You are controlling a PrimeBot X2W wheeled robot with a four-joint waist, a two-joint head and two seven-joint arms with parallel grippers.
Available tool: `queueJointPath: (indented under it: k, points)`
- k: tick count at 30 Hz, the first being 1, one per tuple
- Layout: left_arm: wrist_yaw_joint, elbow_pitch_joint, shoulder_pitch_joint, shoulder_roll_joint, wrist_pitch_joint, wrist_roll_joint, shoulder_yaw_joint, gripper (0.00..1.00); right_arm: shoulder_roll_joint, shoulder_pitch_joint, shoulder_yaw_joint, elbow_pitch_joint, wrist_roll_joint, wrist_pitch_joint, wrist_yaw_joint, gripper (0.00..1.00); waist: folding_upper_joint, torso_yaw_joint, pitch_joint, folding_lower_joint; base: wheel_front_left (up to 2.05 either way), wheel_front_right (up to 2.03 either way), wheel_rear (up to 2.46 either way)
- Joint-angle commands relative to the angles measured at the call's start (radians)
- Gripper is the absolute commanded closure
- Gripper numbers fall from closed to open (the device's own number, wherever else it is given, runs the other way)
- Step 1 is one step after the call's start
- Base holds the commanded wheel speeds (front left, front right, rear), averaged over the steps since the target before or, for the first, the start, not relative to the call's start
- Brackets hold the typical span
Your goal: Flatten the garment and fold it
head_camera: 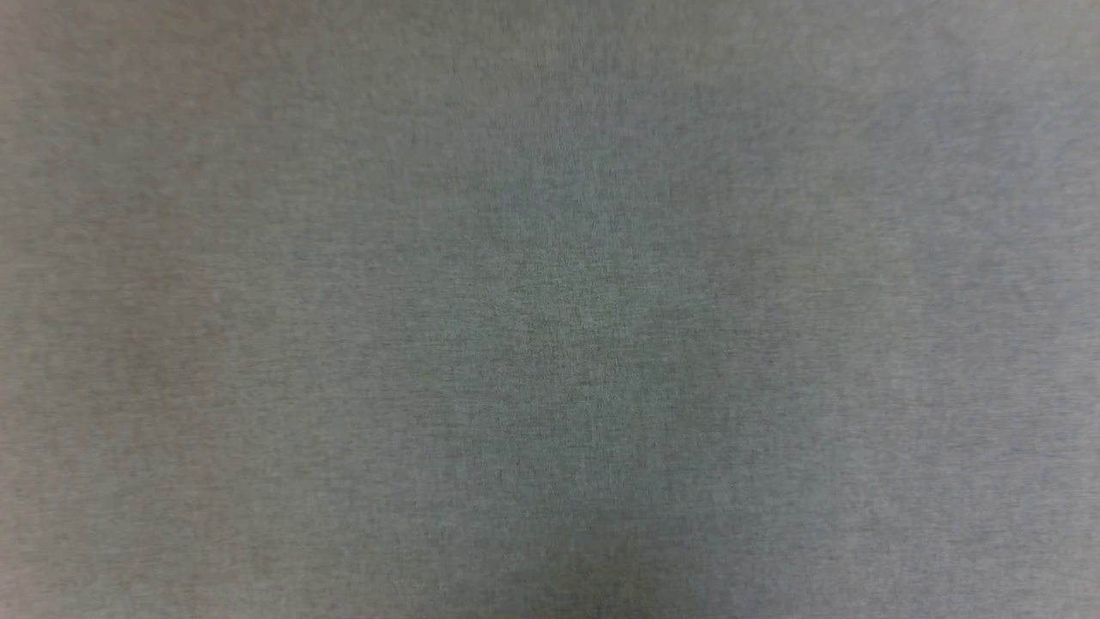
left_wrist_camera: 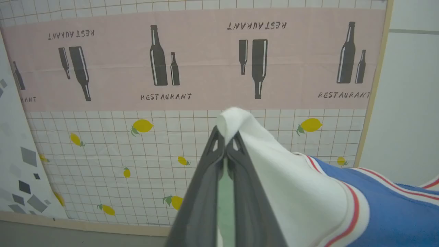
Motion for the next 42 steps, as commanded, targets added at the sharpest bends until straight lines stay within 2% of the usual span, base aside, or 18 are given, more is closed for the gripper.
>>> queueJointPath:
  k: [1,8,15,21,23,28,34,42]
  points:
    - [-0.004,0.011,-0.015,-0.004,-0.016,-0.001,0.002,1.00,0.002,-0.014,0.004,0.011,0.004,-0.013,-0.001,1.00,0.0000,-0.001,0.059,-0.0003,0.00,0.00,0.00]
    - [-0.024,0.099,0.038,-0.034,-0.069,-0.025,-0.006,1.00,0.001,0.057,0.034,0.060,0.051,-0.063,-0.001,1.00,0.0000,0.014,0.068,-0.0003,0.00,0.00,0.00]
    - [-0.063,0.177,0.193,-0.078,-0.139,-0.072,-0.010,1.00,-0.007,0.237,0.108,0.063,0.159,-0.140,-0.001,1.00,0.0000,0.037,-0.009,-0.0003,0.00,0.00,0.00]
    - [-0.116,0.219,0.433,-0.111,-0.231,-0.129,-0.008,1.00,-0.033,0.496,0.167,0.041,0.292,-0.233,-0.001,1.00,0.0000,0.056,-0.157,-0.0003,0.00,0.00,0.00]
    - [-0.125,0.222,0.532,-0.126,-0.267,-0.154,0.000,1.00,-0.022,0.594,0.146,0.031,0.362,-0.269,-0.001,1.00,0.0000,0.063,-0.215,-0.0003,0.00,0.00,0.00]
    - [-0.139,0.198,0.778,-0.173,-0.310,-0.213,0.009,1.00,-0.043,0.846,0.159,-0.014,0.431,-0.315,-0.001,1.00,0.0000,0.083,-0.330,-0.0003,0.00,0.00,0.00]
    - [-0.136,0.137,1.054,-0.211,-0.312,-0.276,0.022,1.00,-0.043,1.119,0.174,-0.070,0.458,-0.350,-0.001,1.00,0.0000,0.082,-0.444,-0.0003,0.00,0.00,0.00]
    - [-0.090,0.019,1.369,-0.229,-0.255,-0.357,0.052,1.00,-0.053,1.402,0.116,-0.134,0.415,-0.357,-0.001,1.00,0.0000,0.076,-0.540,-0.0003,0.00,0.00,0.00]
